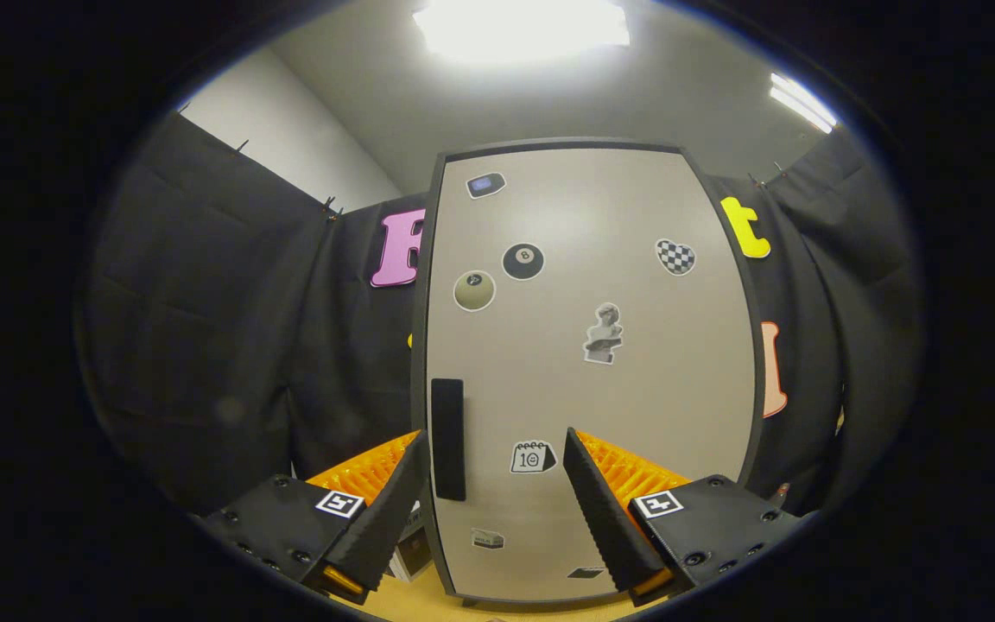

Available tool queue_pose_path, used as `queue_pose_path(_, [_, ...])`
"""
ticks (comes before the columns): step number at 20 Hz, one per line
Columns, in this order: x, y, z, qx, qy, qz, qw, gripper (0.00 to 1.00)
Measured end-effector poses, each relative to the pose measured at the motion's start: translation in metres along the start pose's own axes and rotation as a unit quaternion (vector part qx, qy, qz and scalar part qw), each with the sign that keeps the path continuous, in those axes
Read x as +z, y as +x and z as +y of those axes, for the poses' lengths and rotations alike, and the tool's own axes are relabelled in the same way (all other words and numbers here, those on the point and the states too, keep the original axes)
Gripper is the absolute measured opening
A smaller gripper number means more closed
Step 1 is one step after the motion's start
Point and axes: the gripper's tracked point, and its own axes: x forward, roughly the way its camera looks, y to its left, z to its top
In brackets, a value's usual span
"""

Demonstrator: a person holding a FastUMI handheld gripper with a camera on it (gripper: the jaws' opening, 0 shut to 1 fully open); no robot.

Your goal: Open the shoe cabinet door, grab the shoes and put them into the shoe cabinet, then close the shoe cabinet door.

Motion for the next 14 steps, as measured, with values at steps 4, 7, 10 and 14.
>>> queue_pose_path(4, [-0.007,0.032,0.02,0.012,0.003,0.0,1.0,0.97])
queue_pose_path(7, [-0.019,0.053,0.027,0.012,0.001,0.013,1.0,0.97])
queue_pose_path(10, [-0.036,0.07,0.03,0.011,0.004,0.04,0.999,0.97])
queue_pose_path(14, [-0.054,0.082,0.036,0.008,0.009,0.064,0.998,0.9])
